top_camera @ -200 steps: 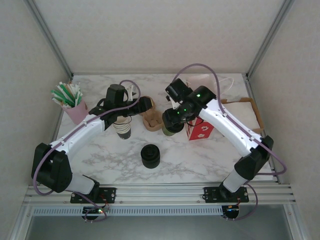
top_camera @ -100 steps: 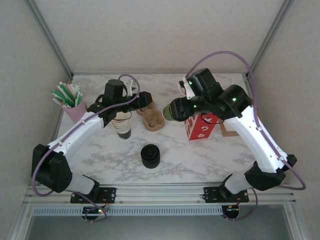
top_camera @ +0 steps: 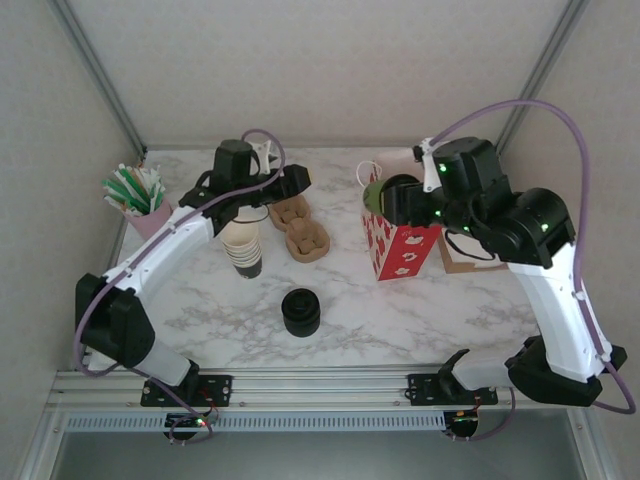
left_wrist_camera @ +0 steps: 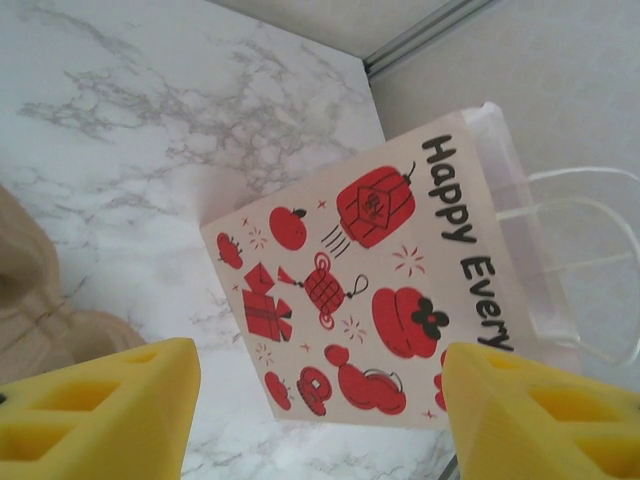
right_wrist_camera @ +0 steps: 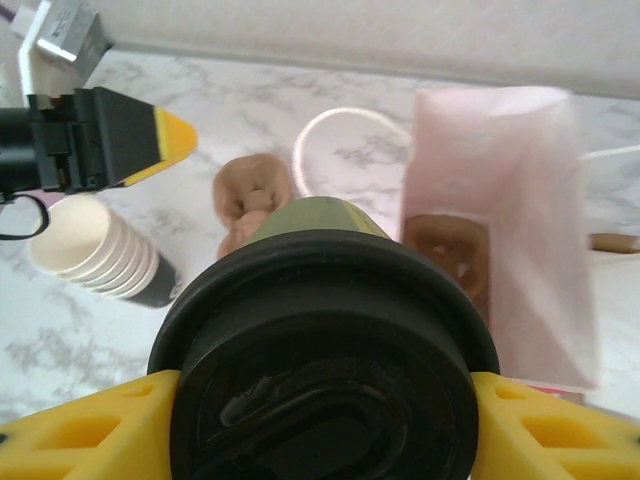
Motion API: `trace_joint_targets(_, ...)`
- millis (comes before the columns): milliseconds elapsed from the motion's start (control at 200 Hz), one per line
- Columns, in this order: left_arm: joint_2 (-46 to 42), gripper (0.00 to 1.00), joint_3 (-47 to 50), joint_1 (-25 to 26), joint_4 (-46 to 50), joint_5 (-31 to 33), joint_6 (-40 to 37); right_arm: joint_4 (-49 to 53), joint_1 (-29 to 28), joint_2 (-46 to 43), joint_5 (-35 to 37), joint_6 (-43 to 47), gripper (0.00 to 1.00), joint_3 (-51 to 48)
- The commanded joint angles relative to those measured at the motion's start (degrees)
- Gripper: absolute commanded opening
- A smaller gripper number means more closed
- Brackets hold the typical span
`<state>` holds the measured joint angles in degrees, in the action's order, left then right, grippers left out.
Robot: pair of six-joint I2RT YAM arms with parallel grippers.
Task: Pack the takeout coffee
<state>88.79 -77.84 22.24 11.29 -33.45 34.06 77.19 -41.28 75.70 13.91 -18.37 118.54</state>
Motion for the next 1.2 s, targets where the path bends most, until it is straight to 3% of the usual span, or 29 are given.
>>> trace_joint_targets(0,3.5,0.65,-5.5,0.0,0.3,-1.5,-1.3,2.6,1.3,-0.5,5.8,0.6,0.63,2.2)
trace_joint_targets(300,16.3,0.64,-20.5,1.6,2.0,0.4,-1.8,7.5,5.9,4.1,9.1,0.5,0.63,4.8)
trace_joint_targets(596,33.3,0.63,-39.4,2.2,4.4,2.1,-4.0,11.8,10.4,10.1,5.8,0.6,0.63,8.3)
trace_joint_targets(926,54.6,0.61,-65.8,3.0,6.9,-0.2,-8.1,13.6,14.9,15.9,0.6,1.8,0.63,9.1)
trace_joint_targets(1192,61.3,0.57,-67.3,3.9,-3.6,-1.3,-4.7,14.9,16.7,21.7,-0.7,2.7,0.62,11.4)
